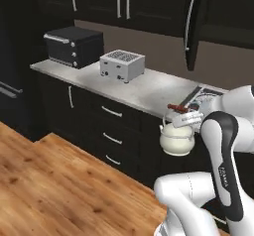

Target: Open the cabinet, pick the kettle from the cabinet, and place it in the sink.

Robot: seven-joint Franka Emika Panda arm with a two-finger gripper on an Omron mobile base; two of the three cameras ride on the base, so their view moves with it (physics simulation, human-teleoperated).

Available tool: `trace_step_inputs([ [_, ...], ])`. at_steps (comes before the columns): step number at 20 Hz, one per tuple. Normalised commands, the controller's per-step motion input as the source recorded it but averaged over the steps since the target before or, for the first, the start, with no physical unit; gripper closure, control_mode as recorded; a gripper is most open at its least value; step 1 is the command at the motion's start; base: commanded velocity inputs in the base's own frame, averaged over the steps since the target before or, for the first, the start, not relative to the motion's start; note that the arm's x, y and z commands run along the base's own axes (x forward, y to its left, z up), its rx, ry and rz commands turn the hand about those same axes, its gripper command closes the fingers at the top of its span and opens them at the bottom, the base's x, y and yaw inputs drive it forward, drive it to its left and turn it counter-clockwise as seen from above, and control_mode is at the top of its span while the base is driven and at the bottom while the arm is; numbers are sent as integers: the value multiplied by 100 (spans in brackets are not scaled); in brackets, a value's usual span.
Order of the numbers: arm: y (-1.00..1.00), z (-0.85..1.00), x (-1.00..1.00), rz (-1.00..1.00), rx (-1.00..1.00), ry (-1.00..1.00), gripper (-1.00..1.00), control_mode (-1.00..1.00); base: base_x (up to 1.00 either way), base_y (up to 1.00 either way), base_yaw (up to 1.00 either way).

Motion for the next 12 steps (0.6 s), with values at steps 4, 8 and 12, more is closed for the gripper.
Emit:
trace_step_inputs([
  [4, 0, 0, 0, 0, 0, 0, 100, 100, -8, 3, 77],
  [8, 0, 0, 0, 0, 0, 0, 100, 100, -3, 0, 83],
  [12, 0, 0, 0, 0, 0, 0, 100, 100, -1, 0, 82],
])
